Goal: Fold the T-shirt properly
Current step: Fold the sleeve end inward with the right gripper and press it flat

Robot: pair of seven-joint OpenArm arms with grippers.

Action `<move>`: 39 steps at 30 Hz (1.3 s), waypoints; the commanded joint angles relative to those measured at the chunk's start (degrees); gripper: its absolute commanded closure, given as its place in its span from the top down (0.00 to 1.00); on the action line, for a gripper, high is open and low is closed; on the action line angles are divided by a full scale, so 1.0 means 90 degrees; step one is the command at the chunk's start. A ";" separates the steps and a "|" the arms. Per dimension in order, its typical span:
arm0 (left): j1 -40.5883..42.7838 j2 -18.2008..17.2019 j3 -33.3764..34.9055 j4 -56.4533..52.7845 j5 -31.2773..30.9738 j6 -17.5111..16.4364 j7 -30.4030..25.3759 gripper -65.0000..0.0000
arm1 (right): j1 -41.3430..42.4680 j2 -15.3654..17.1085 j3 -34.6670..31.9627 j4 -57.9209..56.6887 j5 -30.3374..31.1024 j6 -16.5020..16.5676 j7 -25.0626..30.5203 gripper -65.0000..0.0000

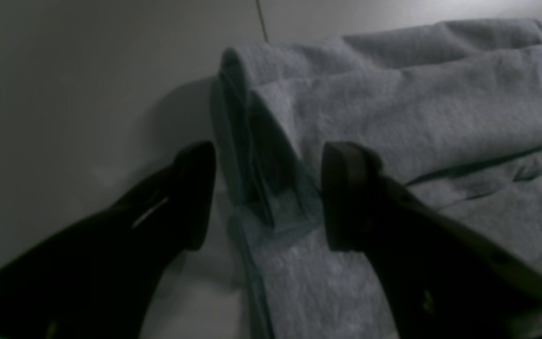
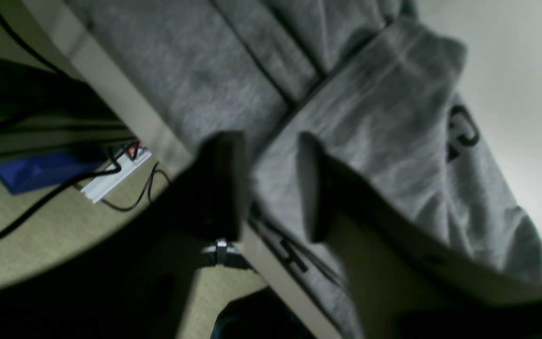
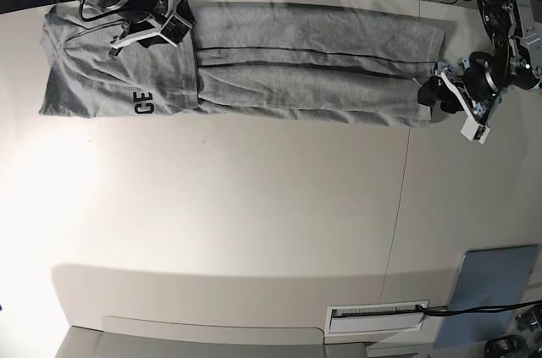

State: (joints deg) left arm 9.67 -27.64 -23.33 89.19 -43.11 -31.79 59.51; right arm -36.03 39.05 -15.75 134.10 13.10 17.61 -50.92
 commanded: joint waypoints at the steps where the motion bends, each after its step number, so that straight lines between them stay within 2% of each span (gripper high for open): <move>1: -0.0068 -0.0121 -0.0049 0.0092 -0.0114 -0.0027 -0.0109 0.56 | -0.0017 0.0087 0.0041 0.0100 -0.0015 -0.0032 0.0146 0.38; 4: -0.0066 -0.0121 -0.0049 0.0092 -0.0114 -0.0024 -0.0092 0.56 | 0.0000 0.0087 0.0051 0.0100 -0.0085 -0.0075 0.0158 0.38; 6: -0.0066 -0.0124 -0.0049 0.0092 -0.0114 -0.0024 -0.0087 0.56 | 0.0051 0.0087 0.0080 0.0100 -0.0459 -0.0214 0.0155 0.38; 9: -0.0061 -0.0121 -0.0049 0.0092 -0.0114 -0.0024 -0.0087 0.56 | 0.0189 0.0087 0.0282 0.0100 -0.0952 -0.0767 0.0126 0.38; 11: 0.0022 -0.0121 -0.0049 0.0090 -0.0112 -0.0019 -0.0080 0.56 | 0.0214 0.0090 0.0546 0.0100 -0.1039 -0.0967 0.0100 0.38; 16: 0.0474 -0.0121 -0.0049 0.0073 -0.0107 0.0272 -0.0180 0.56 | 0.0209 0.0087 0.1192 0.0100 -0.1027 -0.0991 0.0044 0.38; 22: 0.0729 -0.0100 -0.0049 0.0034 -0.0117 0.0393 -0.0330 0.56 | 0.0211 0.0090 0.1341 0.0100 -0.1030 -0.0991 0.0063 0.38; 25: 0.0726 -0.0102 -0.0049 -0.0272 -0.0478 0.0364 -0.0306 0.56 | 0.0209 0.0087 0.1341 0.0100 -0.1035 -0.0988 0.0061 0.38; 27: 0.0724 -0.0102 -0.0049 -0.0549 -0.0930 0.0119 -0.0151 0.55 | 0.0209 0.0087 0.1341 0.0100 -0.1035 -0.0988 0.0063 0.38; 30: 0.0724 -0.0102 -0.0049 -0.0879 -0.1501 -0.0146 0.0010 0.48 | 0.0211 0.0087 0.1341 0.0100 -0.1037 -0.0988 0.0068 0.38; 33: 0.0724 -0.0104 -0.0049 -0.0952 -0.1605 -0.0146 0.0002 0.40 | 0.0209 0.0087 0.1341 0.0100 -0.1083 -0.0991 0.0097 0.38; 35: 0.0704 -0.0107 -0.0049 -0.0952 -0.1627 -0.0143 -0.0083 0.29 | 0.0211 0.0087 0.1341 0.0100 -0.1086 -0.0991 0.0143 0.38; 39: 0.0624 -0.0109 -0.0049 -0.0952 -0.1579 -0.0119 -0.0323 0.00 | 0.0209 0.0087 0.1341 0.0100 -0.1124 -0.0991 0.0155 0.38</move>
State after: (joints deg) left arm 15.75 -27.64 -23.62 80.03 -56.99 -33.06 56.93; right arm -34.15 39.03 -4.23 134.10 3.68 9.02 -50.52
